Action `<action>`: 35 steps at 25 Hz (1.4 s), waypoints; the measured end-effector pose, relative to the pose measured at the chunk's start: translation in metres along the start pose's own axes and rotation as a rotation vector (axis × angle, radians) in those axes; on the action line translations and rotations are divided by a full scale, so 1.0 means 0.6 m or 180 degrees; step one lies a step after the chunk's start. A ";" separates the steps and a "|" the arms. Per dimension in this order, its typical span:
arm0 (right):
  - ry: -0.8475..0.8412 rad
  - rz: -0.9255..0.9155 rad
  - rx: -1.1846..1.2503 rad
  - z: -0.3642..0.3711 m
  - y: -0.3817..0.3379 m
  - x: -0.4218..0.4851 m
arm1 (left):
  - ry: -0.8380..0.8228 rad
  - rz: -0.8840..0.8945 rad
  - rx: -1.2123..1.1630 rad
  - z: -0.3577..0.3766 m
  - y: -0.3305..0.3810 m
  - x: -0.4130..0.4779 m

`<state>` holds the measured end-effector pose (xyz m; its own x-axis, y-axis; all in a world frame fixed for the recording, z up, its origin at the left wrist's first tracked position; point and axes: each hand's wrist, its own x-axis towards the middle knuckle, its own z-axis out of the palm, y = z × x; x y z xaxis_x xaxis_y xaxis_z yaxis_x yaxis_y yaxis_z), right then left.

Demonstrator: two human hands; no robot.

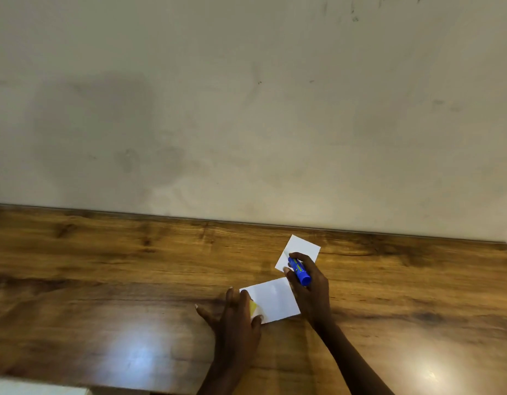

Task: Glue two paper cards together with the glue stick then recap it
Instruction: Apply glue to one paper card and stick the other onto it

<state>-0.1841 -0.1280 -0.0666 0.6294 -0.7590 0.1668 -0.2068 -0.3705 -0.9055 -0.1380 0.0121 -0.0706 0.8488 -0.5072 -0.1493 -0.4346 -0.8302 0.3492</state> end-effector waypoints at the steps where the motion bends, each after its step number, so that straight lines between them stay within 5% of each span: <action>1: 0.0101 0.0033 -0.0045 -0.009 0.002 0.007 | -0.0006 -0.0039 -0.0019 0.000 0.001 0.004; 5: -0.0010 -0.0135 -0.0649 -0.039 0.012 0.037 | 0.0011 -0.0368 -0.0179 -0.002 0.005 0.017; 13: -0.1138 -0.0243 -0.1755 -0.023 0.025 0.071 | 0.0233 -0.0461 -0.0304 -0.015 -0.012 0.054; 35: -0.1572 -0.0037 -0.1210 -0.146 0.071 -0.035 | 0.0095 0.0657 -0.0416 0.047 0.105 -0.016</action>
<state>-0.2720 -0.1746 -0.0746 0.8866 -0.4501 -0.1066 -0.3928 -0.6109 -0.6874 -0.1824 -0.0418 -0.0734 0.7555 -0.6542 -0.0356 -0.5587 -0.6716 0.4865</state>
